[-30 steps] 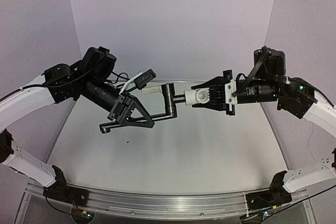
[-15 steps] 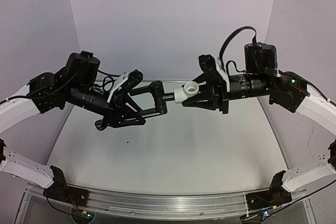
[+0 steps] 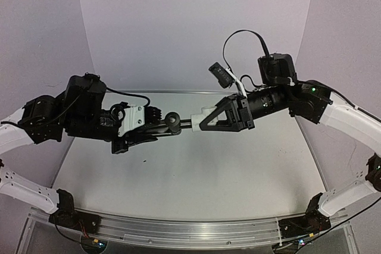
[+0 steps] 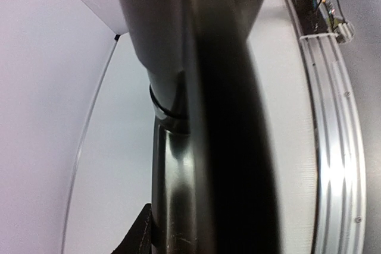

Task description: Install the water faucets

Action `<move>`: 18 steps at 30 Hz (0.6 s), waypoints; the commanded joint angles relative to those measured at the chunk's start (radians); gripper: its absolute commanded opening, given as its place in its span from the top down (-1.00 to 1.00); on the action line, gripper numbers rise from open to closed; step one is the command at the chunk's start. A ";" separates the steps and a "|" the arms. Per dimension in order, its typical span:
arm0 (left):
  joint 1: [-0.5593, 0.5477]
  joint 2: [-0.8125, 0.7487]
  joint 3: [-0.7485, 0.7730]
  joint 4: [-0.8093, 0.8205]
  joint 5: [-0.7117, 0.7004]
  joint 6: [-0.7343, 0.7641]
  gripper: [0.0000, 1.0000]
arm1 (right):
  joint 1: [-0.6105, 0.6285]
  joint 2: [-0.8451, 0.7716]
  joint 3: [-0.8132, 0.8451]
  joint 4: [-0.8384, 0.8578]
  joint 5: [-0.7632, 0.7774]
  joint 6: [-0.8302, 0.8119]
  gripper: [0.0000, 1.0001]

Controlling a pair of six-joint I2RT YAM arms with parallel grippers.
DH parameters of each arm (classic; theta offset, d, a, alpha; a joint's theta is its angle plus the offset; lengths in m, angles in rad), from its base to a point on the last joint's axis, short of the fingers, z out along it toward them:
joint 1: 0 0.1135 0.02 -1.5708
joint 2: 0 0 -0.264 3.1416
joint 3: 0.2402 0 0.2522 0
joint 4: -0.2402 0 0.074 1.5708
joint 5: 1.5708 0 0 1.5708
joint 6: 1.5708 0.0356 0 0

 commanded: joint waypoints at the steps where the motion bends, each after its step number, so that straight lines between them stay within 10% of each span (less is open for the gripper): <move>1: -0.063 0.015 -0.003 0.156 -0.201 0.160 1.00 | -0.020 0.025 -0.015 0.061 -0.160 0.200 0.87; 6: -0.065 -0.033 -0.022 0.203 -0.152 0.144 1.00 | -0.088 0.043 -0.025 0.079 -0.208 0.274 0.82; 13: -0.063 -0.026 0.016 0.135 -0.090 0.032 1.00 | -0.120 0.048 0.070 0.057 -0.110 0.132 -0.90; 18: -0.048 -0.007 0.026 0.113 -0.082 -0.145 0.99 | -0.122 -0.003 0.168 -0.007 0.045 -0.218 -0.97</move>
